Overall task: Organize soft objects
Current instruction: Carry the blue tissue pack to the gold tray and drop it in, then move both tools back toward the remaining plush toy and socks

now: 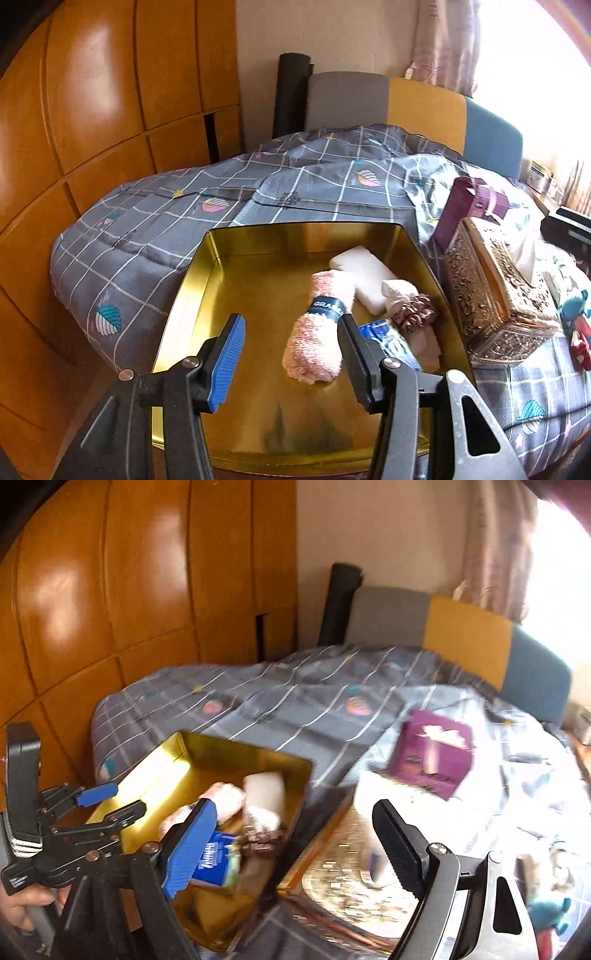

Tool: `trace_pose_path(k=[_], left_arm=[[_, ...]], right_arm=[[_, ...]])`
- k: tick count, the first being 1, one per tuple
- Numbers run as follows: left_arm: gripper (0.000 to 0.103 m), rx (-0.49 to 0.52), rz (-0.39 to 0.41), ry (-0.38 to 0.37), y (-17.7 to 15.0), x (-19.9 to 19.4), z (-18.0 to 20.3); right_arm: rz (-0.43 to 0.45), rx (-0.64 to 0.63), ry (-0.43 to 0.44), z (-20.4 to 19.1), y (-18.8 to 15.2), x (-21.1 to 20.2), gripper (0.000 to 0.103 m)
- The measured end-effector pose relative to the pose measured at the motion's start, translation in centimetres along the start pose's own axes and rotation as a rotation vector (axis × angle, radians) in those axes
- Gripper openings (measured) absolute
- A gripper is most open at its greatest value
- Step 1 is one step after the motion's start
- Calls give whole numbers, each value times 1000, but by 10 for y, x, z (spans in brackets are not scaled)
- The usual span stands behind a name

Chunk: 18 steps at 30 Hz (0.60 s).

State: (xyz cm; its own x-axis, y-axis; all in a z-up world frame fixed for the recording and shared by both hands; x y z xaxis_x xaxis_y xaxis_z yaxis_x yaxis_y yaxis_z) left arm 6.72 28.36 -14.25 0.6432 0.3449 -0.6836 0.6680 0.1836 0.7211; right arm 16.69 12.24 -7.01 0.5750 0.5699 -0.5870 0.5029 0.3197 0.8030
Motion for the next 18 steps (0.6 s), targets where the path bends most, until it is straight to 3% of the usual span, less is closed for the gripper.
trace_pose_path(k=[11, 18], left_arm=[[53, 81, 29, -32, 9, -13, 30], [53, 123, 53, -27, 18, -22, 44]], right_arm=[[84, 151, -207, 121, 6, -47, 87], [101, 257, -400, 216, -9, -76, 88]])
Point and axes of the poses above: each gripper's, at about its wrist camera, not at the fingertips, and x roughly the way its jaws point, z to its right, y to its top, the point moved 9 cm from there along x, roughly the way its jaws point, and after that the axes turned 7 degrees about x, right-handed, at the moved point
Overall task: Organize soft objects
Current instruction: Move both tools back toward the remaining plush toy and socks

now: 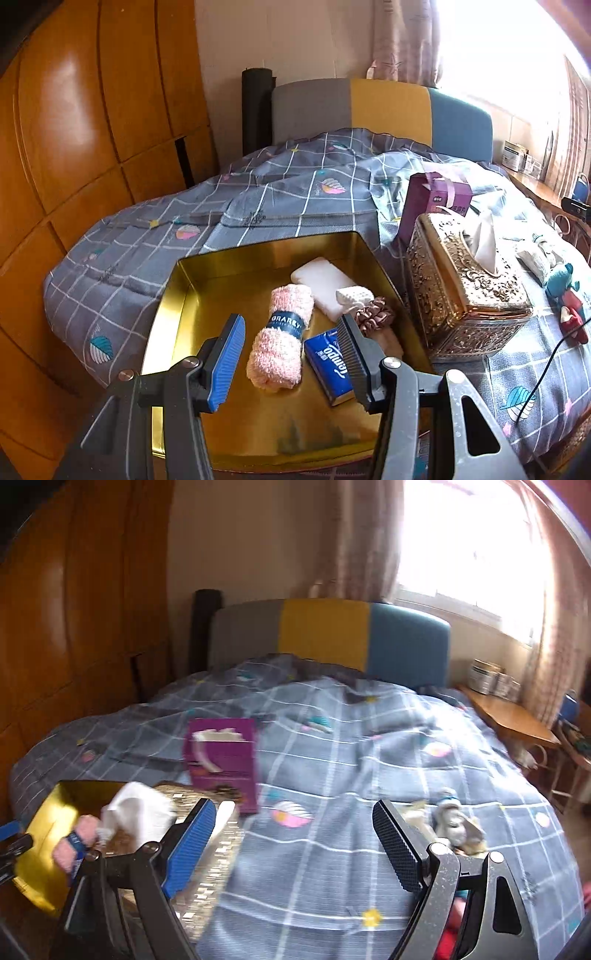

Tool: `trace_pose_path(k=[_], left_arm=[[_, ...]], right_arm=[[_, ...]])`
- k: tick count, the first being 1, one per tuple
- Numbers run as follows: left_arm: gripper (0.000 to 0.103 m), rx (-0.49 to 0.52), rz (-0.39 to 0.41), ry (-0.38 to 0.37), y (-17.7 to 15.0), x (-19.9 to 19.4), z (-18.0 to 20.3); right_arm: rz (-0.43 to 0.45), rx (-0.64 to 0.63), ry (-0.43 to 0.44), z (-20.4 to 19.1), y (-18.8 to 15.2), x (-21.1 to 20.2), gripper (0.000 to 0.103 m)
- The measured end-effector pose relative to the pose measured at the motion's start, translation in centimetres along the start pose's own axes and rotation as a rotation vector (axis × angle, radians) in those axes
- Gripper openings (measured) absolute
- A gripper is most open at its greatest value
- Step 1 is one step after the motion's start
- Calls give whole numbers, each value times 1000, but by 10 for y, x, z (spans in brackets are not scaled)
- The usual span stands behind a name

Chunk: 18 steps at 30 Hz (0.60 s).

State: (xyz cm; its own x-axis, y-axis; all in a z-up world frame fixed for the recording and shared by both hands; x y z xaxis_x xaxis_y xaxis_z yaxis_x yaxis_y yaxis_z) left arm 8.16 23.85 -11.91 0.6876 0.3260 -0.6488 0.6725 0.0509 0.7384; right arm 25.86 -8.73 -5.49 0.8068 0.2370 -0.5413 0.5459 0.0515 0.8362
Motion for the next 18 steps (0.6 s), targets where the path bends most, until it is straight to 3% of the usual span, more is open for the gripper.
trace_pose_path(k=[8, 14, 16, 18], left_arm=[[53, 49, 31, -14, 16, -10, 16], [53, 86, 49, -40, 27, -16, 35], [53, 90, 48, -55, 31, -16, 41], [53, 90, 51, -72, 36, -17, 48]], right_arm=[[12, 138, -254, 132, 1, 17, 88], [2, 233, -436, 218, -20, 30, 88], [-24, 306, -474, 242, -33, 34, 88], [-57, 422, -457, 260, -42, 34, 88]])
Point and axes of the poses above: each gripper's, at about its wrist camera, not at the fingertips, and x roughly the way its jaws point, z to its right, y to its top, the point moved 9 cm from there along x, roughly the way its jaws point, and after that the axes turned 7 degrees about x, right-handed, at the moved point
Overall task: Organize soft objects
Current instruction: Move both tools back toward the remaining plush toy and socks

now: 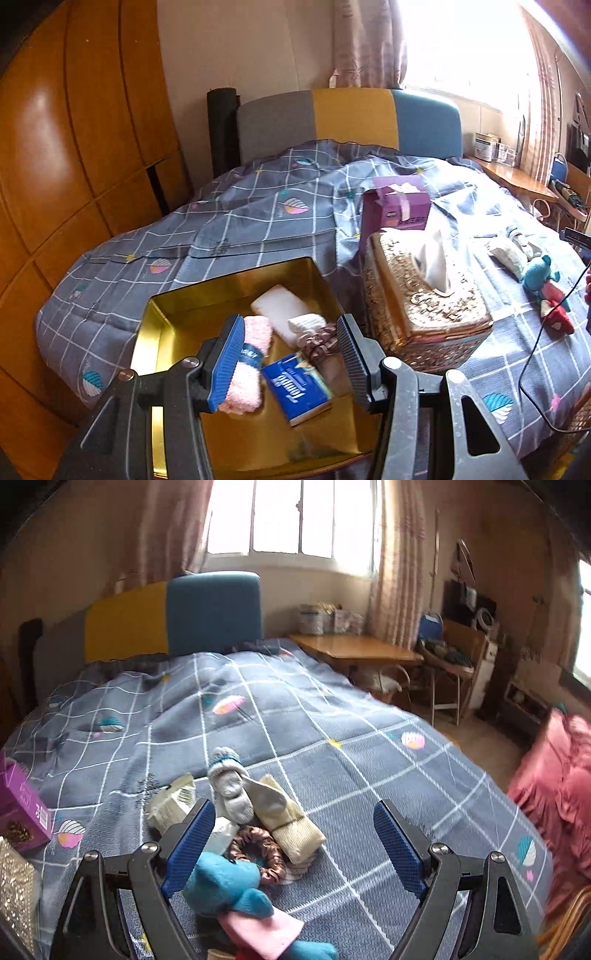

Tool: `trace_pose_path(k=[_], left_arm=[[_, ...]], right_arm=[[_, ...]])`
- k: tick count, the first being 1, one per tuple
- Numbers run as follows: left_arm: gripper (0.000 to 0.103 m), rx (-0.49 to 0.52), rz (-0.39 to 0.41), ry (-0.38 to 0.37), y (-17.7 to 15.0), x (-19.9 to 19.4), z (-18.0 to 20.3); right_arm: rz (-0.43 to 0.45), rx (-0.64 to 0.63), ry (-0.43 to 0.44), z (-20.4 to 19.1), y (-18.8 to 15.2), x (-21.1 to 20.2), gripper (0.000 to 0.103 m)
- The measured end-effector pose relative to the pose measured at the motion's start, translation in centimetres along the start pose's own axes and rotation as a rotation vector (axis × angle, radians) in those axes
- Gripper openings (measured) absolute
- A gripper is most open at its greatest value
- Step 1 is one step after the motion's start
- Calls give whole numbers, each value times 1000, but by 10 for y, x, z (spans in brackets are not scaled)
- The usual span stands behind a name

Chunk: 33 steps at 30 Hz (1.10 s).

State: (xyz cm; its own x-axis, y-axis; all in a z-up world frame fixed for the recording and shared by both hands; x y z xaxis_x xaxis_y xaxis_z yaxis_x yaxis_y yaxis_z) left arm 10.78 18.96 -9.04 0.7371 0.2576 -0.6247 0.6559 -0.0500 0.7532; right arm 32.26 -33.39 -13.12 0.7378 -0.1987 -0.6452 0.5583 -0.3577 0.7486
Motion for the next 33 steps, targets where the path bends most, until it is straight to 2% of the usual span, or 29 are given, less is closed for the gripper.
trace_pose_path(k=[8, 12, 18, 25, 28, 33], left_arm=[[53, 72, 83, -146, 43, -12, 50], [53, 125, 81, -244, 61, -7, 93], [53, 150, -3, -415, 77, 7, 165], [53, 148, -117, -584, 96, 33, 261], [53, 140, -196, -652, 98, 54, 305], [53, 107, -328, -710, 98, 103, 368]], right_arm=[[-102, 280, 15, 46, -8, 12, 88], [-168, 412, 43, 61, -18, 22, 88], [-237, 493, 67, 68, -30, 30, 88], [-233, 480, 105, 60, -28, 27, 88], [-232, 474, 127, 56, -26, 26, 88], [-244, 480, 162, 51, -26, 26, 88]])
Point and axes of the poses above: each gripper's, at about its wrist camera, not at the fingertips, and x roughly the way its jaws point, z to its right, y to its top, the point moved 9 cm from there along x, roughly the way its jaws point, and after that the axes turned 7 degrees about x, right-handed, at the moved point
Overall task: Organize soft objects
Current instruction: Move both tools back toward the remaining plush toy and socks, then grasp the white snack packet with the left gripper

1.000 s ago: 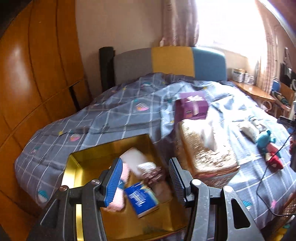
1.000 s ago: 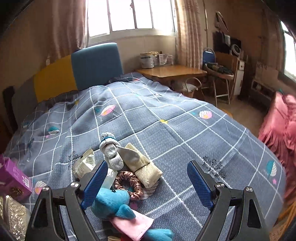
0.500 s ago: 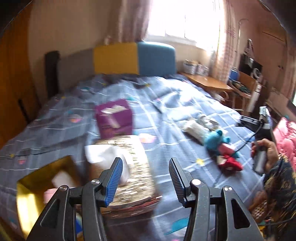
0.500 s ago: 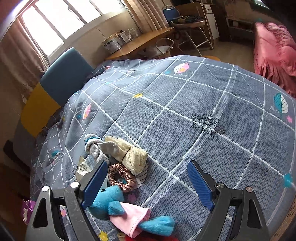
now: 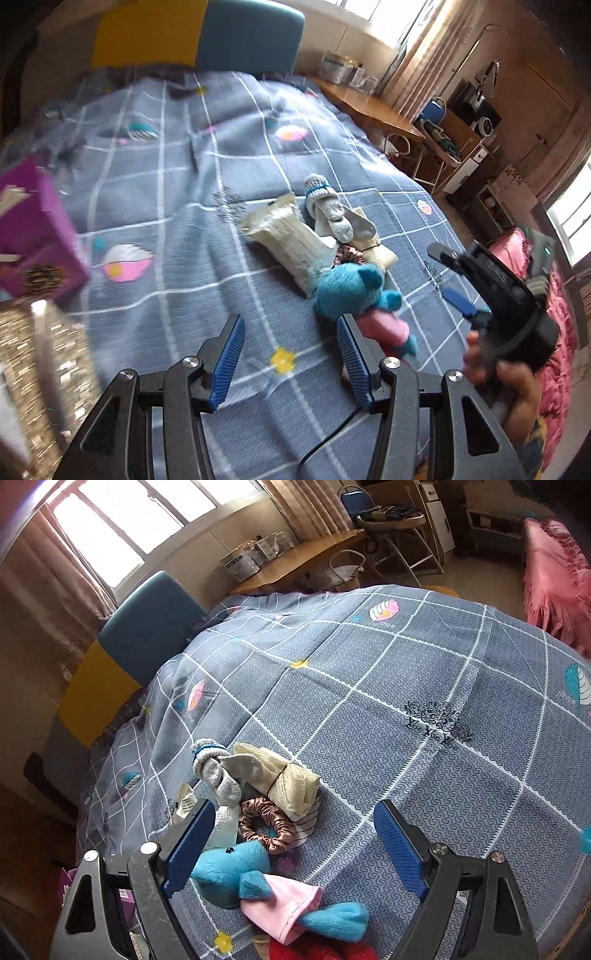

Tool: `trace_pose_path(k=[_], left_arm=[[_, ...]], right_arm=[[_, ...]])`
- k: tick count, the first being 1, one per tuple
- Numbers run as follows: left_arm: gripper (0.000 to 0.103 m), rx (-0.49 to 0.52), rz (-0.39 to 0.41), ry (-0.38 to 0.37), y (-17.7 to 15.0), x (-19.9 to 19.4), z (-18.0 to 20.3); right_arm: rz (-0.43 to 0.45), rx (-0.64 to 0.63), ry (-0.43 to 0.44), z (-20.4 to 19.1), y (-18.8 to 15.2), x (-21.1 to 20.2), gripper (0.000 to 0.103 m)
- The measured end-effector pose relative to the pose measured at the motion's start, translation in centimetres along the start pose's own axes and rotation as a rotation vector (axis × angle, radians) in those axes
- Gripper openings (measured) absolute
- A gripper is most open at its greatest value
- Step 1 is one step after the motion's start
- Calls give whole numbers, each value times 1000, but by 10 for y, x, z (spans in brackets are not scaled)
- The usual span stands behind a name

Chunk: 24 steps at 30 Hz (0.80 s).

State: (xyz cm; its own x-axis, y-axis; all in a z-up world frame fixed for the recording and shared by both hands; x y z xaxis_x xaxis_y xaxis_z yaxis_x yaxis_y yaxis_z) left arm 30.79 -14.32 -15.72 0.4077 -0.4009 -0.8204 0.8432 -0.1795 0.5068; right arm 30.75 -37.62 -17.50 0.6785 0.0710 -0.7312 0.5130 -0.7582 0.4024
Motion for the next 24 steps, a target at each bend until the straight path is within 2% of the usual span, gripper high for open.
trace_pose_path(k=[3, 5, 6, 10, 15, 17, 19, 21, 23, 24], left_arm=[[62, -65, -24, -45, 19, 33, 1], [72, -107, -29, -45, 32, 55, -2], [73, -127, -37, -52, 38, 64, -3], [76, -257, -46, -67, 55, 97, -16], [77, -339, -78, -74, 64, 128, -22], [77, -355, -102, -54, 62, 138, -24], [74, -333, -120, -34, 59, 147, -21], [62, -276, -107, 10, 57, 145, -18], [51, -246, -101, -14, 56, 140, -14], [50, -219, -87, 0, 56, 133, -15]], right_arm=[[-17, 0, 18, -3, -2, 2, 88], [-28, -5, 27, -6, -4, 4, 88], [-34, -7, 30, -7, -5, 5, 88], [-66, 1, 61, -11, -8, 10, 89], [-94, 8, 93, -14, -12, 13, 89], [-97, 2, 97, -16, -13, 13, 89], [-104, 1, 99, -16, -14, 14, 89], [-107, -7, 92, -17, -15, 16, 89], [-97, -19, 85, -16, -14, 15, 89], [-89, -25, 79, -16, -13, 14, 89]])
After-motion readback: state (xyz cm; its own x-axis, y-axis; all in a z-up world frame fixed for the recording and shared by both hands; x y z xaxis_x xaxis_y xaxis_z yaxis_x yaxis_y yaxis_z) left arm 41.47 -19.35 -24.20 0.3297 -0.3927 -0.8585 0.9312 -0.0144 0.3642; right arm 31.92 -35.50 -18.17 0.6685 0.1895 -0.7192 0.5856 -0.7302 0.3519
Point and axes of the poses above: each gripper's, at about its wrist camera, not at the fingertips, and x roughly the way its jaws point, z to its right, y to its top, the point moved 9 cm from there along x, roughly the way its jaws point, and after that the axes turned 7 degrees about x, right-handed, at the moved point
